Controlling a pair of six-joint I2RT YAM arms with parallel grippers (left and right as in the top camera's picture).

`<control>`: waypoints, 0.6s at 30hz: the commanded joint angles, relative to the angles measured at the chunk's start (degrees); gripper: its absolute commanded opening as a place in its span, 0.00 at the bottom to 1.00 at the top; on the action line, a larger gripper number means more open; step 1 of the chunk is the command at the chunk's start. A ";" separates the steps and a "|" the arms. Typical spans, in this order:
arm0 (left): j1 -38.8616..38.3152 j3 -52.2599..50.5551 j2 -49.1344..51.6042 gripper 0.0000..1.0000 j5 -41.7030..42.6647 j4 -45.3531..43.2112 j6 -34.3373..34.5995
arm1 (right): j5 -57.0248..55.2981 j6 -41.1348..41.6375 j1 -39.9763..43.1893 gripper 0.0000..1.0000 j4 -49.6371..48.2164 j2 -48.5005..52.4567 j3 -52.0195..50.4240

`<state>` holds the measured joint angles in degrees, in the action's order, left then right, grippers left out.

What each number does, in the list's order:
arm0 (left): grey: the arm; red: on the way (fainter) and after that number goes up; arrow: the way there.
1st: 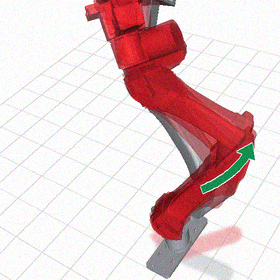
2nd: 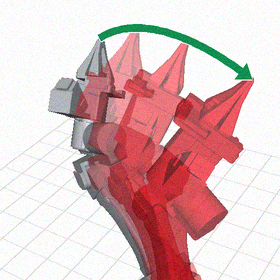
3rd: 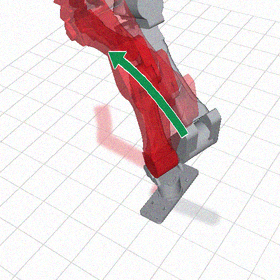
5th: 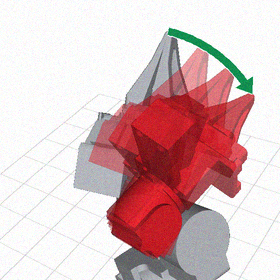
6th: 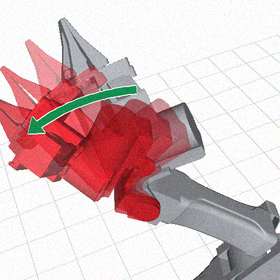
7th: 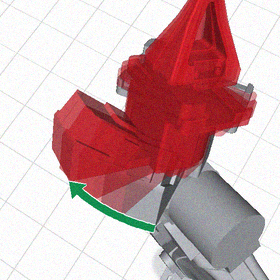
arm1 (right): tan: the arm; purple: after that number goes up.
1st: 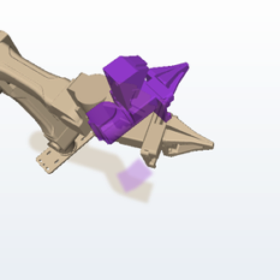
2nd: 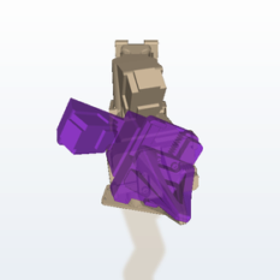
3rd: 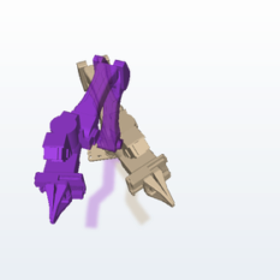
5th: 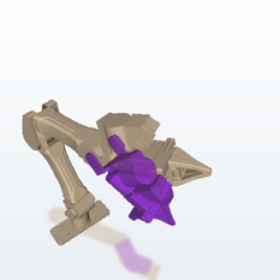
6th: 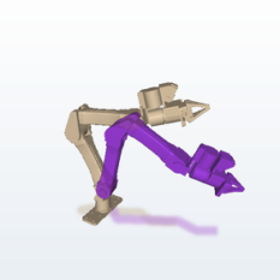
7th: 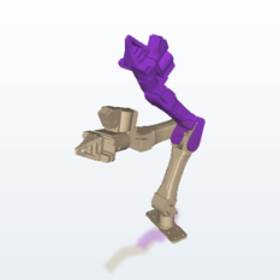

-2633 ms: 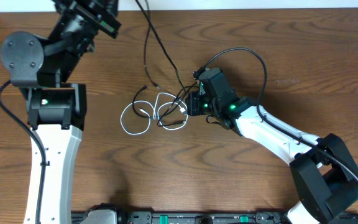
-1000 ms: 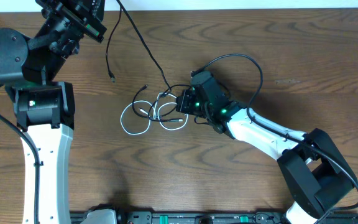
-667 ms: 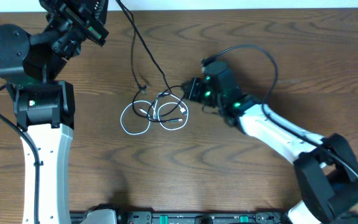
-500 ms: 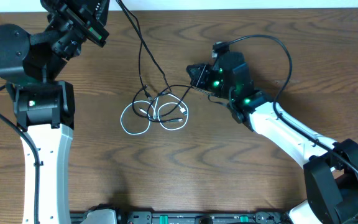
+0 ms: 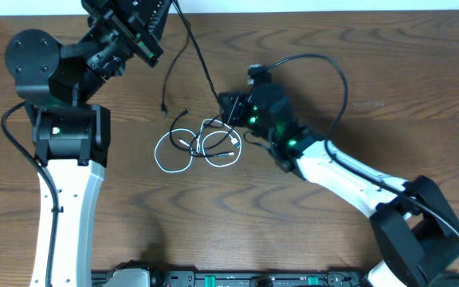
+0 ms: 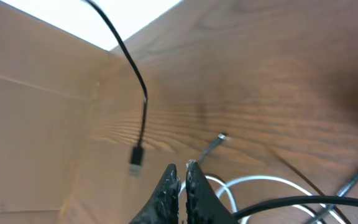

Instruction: Untangle cables

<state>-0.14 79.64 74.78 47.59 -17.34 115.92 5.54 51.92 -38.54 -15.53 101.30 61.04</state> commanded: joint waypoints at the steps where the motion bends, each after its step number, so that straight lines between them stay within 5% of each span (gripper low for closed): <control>1: -0.11 1.27 -0.74 0.08 0.66 -0.50 1.18 | -4.26 -0.26 -0.63 0.01 1.09 2.29 0.07; 18: -0.04 1.27 -0.72 0.07 -6.69 2.97 -3.63 | 6.32 -0.07 -0.66 0.01 9.49 4.52 0.07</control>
<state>-0.16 79.64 74.78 44.88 -15.29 115.13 6.85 51.92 -38.94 -6.48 105.54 60.99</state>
